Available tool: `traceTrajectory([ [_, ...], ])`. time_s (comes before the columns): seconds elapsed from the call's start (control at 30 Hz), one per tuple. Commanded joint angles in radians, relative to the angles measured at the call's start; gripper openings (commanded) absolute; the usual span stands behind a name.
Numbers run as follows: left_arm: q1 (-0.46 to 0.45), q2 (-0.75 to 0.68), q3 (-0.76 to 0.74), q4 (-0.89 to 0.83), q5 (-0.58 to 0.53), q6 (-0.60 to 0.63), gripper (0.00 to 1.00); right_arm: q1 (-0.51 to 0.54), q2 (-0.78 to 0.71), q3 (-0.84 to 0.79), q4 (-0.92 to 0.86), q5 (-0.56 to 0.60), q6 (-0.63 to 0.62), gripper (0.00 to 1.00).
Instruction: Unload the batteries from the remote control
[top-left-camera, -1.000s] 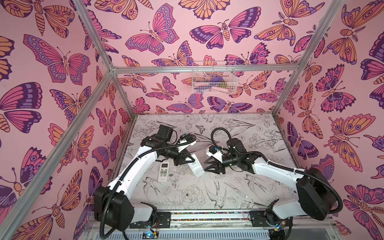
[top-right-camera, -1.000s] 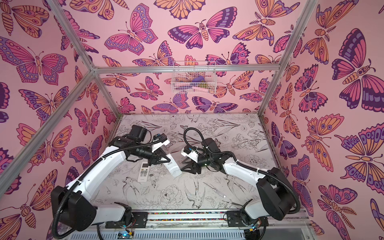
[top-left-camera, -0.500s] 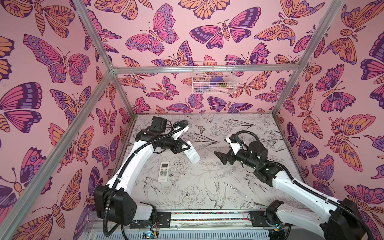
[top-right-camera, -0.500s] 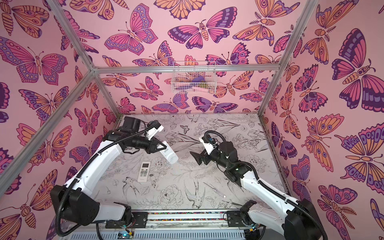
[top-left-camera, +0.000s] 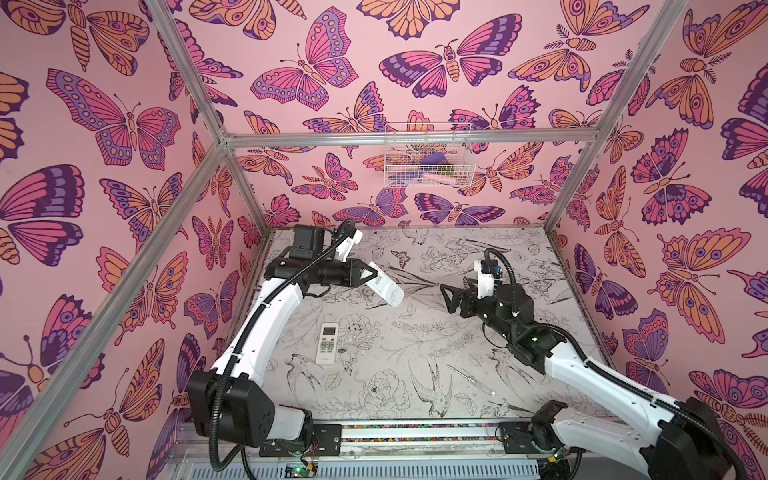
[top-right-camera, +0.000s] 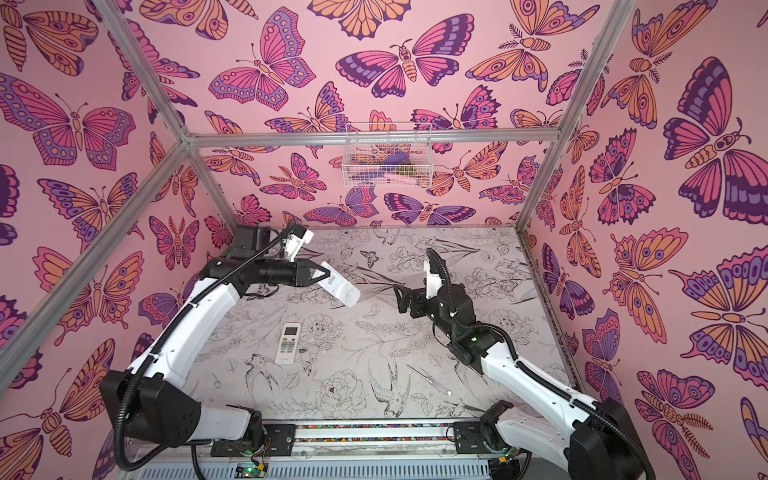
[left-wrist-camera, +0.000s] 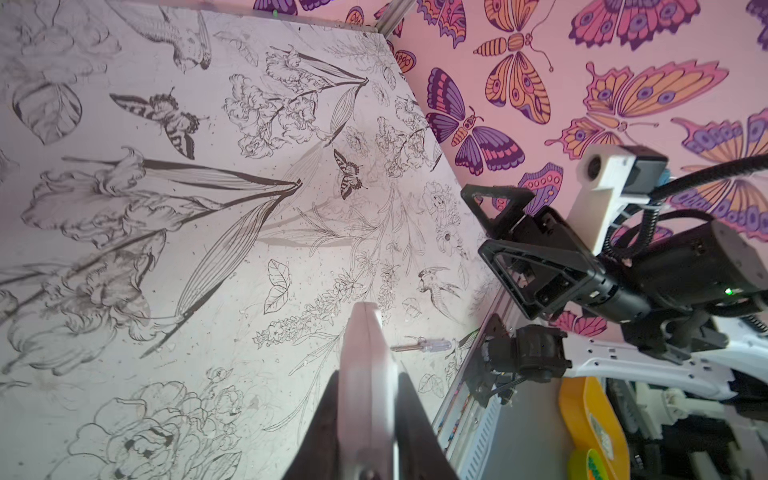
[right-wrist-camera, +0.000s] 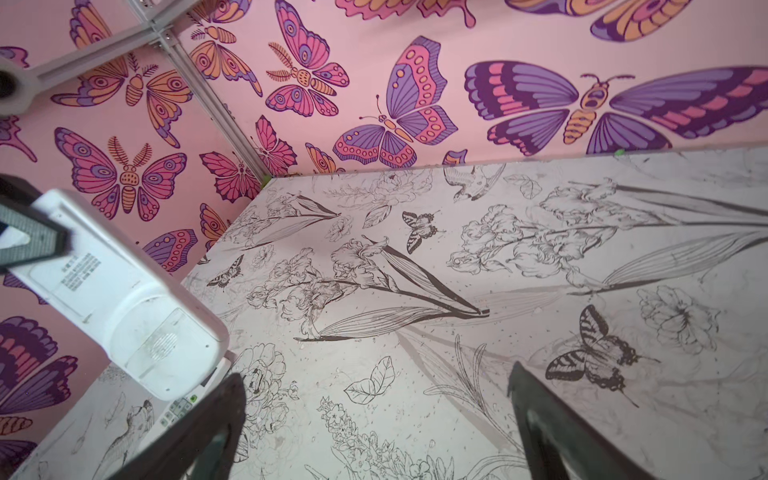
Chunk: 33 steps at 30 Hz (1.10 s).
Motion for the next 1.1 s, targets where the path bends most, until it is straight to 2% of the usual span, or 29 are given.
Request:
traceTrajectory([
  [0.0,0.053,-0.046,-0.145,0.207,0.115,-0.201,0.0,-0.007,0.041,-0.001,0.008,-0.034,0.136,0.99],
  [0.13,0.099,-0.07,-0.34,0.5,0.167,-0.411,0.0,-0.007,0.114,0.008,0.068,-0.075,0.212,0.99],
  [0.2,0.115,-0.072,-0.384,0.593,0.189,-0.488,0.0,-0.007,0.138,0.034,0.061,-0.079,0.261,0.99],
  [0.5,0.121,-0.064,-0.483,0.751,0.166,-0.551,0.0,-0.002,0.234,0.09,0.052,-0.173,0.366,0.98],
  [0.67,0.122,-0.05,-0.501,0.769,0.117,-0.612,0.0,0.007,0.277,0.081,0.109,-0.195,0.416,0.96],
  [1.07,0.121,-0.013,-0.553,0.887,0.116,-0.702,0.0,0.041,0.433,0.123,0.311,-0.341,0.591,0.91],
])
